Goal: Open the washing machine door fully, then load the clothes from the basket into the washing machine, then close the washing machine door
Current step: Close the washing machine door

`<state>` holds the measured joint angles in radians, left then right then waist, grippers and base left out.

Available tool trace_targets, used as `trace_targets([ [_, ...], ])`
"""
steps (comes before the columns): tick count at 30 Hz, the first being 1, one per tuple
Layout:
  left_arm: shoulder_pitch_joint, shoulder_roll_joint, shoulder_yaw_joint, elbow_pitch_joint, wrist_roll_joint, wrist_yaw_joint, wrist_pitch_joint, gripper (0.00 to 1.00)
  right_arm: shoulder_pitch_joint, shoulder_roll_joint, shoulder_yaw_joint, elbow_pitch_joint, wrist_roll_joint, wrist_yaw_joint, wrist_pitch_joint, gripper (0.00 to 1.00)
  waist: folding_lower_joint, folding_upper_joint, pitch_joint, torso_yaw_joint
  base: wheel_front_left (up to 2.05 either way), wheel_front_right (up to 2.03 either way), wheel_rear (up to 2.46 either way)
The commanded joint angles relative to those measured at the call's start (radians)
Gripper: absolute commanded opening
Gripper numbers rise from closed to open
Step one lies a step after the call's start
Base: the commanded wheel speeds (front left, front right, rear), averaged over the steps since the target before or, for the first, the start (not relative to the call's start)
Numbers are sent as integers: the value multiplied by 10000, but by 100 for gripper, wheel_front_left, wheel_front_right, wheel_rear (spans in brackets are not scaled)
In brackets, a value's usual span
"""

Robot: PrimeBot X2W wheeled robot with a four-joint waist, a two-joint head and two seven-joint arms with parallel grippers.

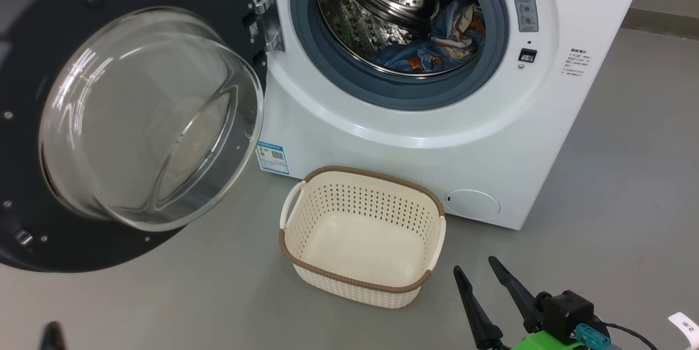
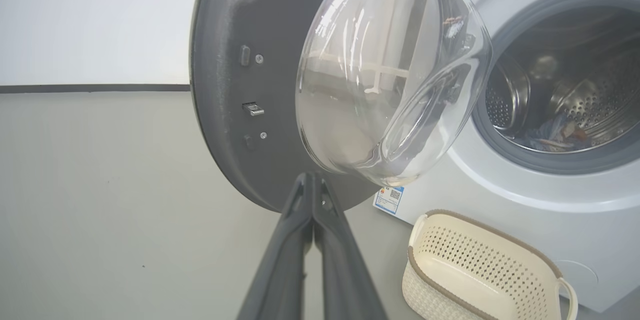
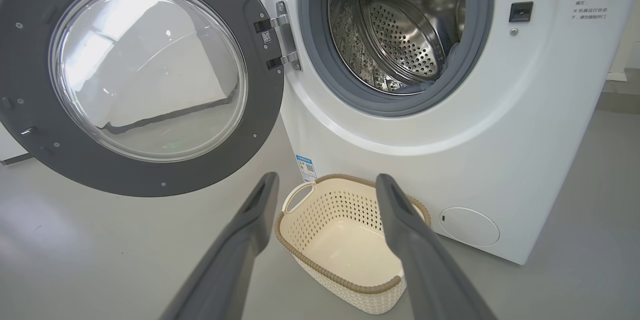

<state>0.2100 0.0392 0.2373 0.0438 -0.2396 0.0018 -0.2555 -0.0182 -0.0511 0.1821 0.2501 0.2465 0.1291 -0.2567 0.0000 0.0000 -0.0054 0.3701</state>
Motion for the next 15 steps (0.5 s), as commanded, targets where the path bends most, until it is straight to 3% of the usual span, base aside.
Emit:
trace_targets([
  [1, -441, 134, 663, -309, -570, -170, -63, 0, -49, 2, 257, -237, -3, 16, -48, 100, 0, 0, 9, -9, 0, 0, 0],
  [5, -816, 397, 1361, -440, -1241, -358, -63, 0, -20, 2, 218, -260, -5, 16, -48, 100, 0, 0, 21, 10, 0, 0, 0],
  [9, -1729, 1016, 2599, -143, -3025, -748, 54, 0, -3, 2, 201, -297, -18, 16, -49, 100, 0, 0, 88, -2, 0, 0, 0],
  [15, -3561, 2561, 3936, 542, -5588, -1022, 1254, 0, -55, -5, 179, -389, -79, 16, -22, 100, 0, 0, 236, -11, 0, 0, 0],
])
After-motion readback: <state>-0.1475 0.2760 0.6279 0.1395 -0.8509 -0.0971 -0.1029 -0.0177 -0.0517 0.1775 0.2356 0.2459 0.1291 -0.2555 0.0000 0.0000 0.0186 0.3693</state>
